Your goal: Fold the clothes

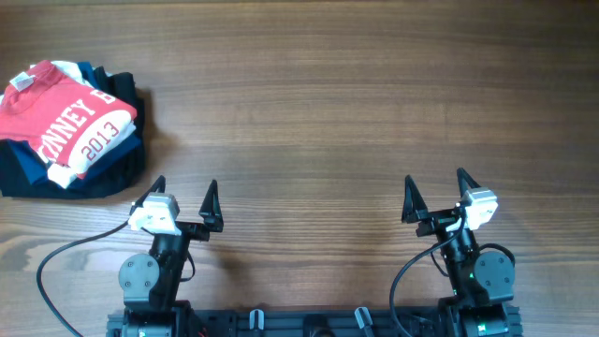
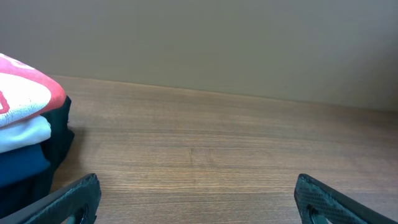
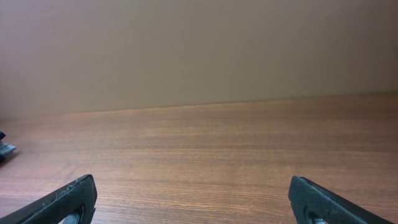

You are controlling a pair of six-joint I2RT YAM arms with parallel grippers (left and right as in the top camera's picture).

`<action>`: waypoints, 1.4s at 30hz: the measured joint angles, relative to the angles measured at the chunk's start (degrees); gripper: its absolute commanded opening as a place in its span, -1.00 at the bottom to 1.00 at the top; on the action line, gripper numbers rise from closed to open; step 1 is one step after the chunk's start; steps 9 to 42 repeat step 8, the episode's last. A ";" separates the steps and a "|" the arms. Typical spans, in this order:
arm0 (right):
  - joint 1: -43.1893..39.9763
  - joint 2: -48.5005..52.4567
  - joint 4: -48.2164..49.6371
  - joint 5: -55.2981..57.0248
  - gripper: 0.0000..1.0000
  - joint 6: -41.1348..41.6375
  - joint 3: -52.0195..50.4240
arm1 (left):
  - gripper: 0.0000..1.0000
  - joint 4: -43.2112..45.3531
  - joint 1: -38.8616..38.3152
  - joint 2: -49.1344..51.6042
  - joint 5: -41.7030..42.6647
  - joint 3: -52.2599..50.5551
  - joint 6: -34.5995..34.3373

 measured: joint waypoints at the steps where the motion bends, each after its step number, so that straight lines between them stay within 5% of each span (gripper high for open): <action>1: 0.00 0.00 0.00 -0.02 1.00 0.00 0.00 | 0.99 0.00 0.00 0.00 0.02 0.00 0.00; 42: 0.00 0.00 0.00 0.00 1.00 0.00 0.00 | 1.00 0.00 0.00 0.00 0.02 0.00 0.02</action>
